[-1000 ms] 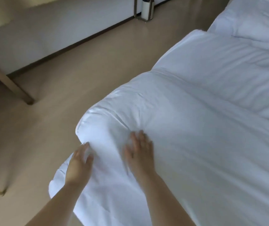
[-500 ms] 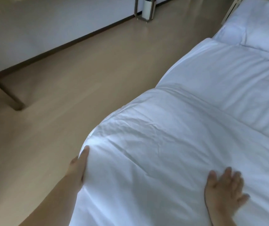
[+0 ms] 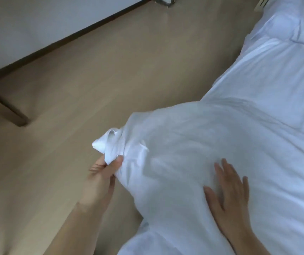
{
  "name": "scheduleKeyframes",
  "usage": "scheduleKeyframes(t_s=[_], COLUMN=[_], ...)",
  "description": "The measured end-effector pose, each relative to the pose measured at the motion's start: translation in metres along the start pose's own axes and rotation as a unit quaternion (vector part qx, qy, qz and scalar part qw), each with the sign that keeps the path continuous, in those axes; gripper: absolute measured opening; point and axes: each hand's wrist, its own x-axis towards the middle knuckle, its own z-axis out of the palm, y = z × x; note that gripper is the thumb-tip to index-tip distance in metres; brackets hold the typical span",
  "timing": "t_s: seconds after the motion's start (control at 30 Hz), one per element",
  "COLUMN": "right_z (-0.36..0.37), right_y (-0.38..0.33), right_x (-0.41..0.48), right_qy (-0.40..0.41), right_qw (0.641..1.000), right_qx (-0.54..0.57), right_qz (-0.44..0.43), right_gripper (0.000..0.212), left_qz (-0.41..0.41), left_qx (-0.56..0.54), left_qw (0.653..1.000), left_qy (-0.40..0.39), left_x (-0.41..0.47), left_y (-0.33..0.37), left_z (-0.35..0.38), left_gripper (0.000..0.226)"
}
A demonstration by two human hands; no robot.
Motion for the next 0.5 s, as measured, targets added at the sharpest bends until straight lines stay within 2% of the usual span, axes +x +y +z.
scheduleKeyframes(t_s=[0.07,0.13,0.2,0.27,0.37,0.43,0.5], right_z=[0.006,0.024,0.039,0.043,0.044,0.046,0.049], right_y=[-0.017,-0.029,-0.033,-0.030,-0.030,-0.032,-0.030], right_x=[0.003,0.007,0.012,0.015,0.011,0.013,0.014], right_qy=[-0.005,-0.052,-0.105,-0.118,-0.108,-0.111,-0.111], right_qw=[0.998,0.991,0.976,0.967,0.971,0.968,0.966], right_qx=[-0.033,-0.096,-0.144,-0.164,-0.155,-0.163,-0.172], right_qz=[0.043,0.083,0.125,0.158,0.148,0.158,0.157], right_gripper=[0.054,0.052,0.062,0.076,0.087,0.085,0.077], left_qz=[-0.006,-0.056,-0.105,-0.126,-0.162,-0.194,-0.252], left_qx=[0.161,0.347,0.430,0.430,0.424,0.376,0.320], left_qw=[0.987,0.936,0.896,0.894,0.889,0.905,0.913], left_qy=[-0.007,-0.022,-0.029,0.003,0.048,0.040,0.022], left_x=[0.008,0.026,0.044,0.057,0.062,0.065,0.064], left_y=[0.012,0.002,-0.016,-0.036,-0.051,-0.055,-0.056], left_z=[-0.032,-0.056,-0.061,-0.056,-0.052,-0.052,-0.046], left_gripper=[0.012,0.018,0.032,0.032,0.031,0.033,0.021])
